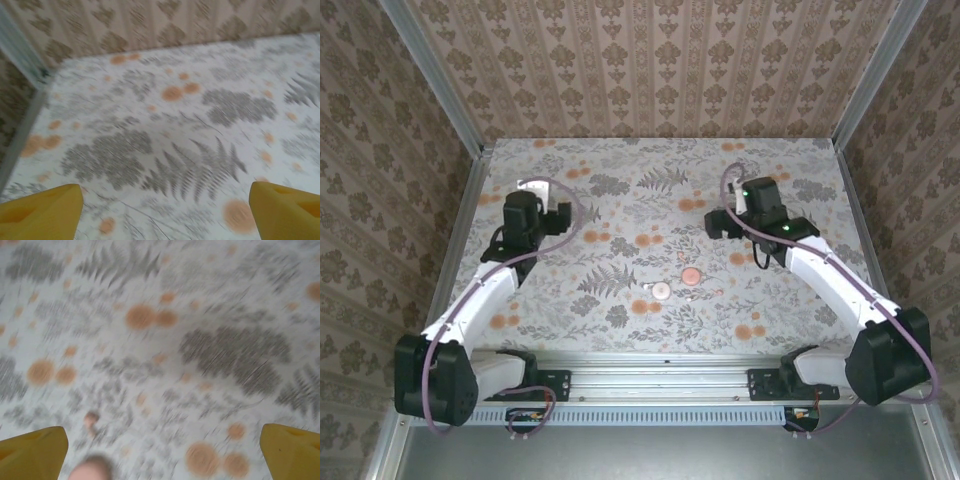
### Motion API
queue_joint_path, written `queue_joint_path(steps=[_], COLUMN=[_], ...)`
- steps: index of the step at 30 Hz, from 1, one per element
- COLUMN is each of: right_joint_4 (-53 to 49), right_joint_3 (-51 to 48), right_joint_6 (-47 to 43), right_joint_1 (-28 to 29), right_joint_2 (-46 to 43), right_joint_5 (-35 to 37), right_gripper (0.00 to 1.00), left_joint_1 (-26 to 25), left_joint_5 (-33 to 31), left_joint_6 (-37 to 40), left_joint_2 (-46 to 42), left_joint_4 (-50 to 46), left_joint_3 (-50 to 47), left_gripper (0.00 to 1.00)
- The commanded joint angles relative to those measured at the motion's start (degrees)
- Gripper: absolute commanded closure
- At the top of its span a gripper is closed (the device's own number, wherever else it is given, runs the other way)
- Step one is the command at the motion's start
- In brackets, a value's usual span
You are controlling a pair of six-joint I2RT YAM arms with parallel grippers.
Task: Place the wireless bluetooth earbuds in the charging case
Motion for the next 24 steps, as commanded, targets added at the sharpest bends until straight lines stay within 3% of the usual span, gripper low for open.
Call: queue_joint_path(steps=[1, 4, 9, 18, 24], right_joint_4=[-18.3, -22.2, -25.4, -27.8, -30.6], right_joint_3=[4.5, 6.9, 10.3, 18.1, 22.2], right_joint_6=[5.6, 8.5, 11.5, 13.8, 14.1], right_joint_1=[3.7, 6.9, 10.2, 11.7, 12.5], right_joint_2=[3.7, 7.8, 13.8, 26.4, 33.2], right_joint_5=[-0.1, -3.1, -4.5, -7.4, -6.6], right_gripper=[0.0, 0.01, 0.11, 0.24, 0.24], left_joint_1=[-2.8, -4.0, -4.6, -4.9, -4.9], left_joint_5=[3.0, 5.3, 7.8, 9.1, 9.2], left_joint_6=[-4.9, -9.6, -14.4, -15.8, -15.9], left_joint_2=[0.3, 1.1, 3.5, 6.4, 6.6], left_joint_4=[-16.6, -18.2, -18.3, -18.8, -18.5], left_joint_3=[2.1, 1.8, 1.2, 1.0, 0.7], left_gripper=[0.13, 0.14, 0.17, 0.17, 0.17])
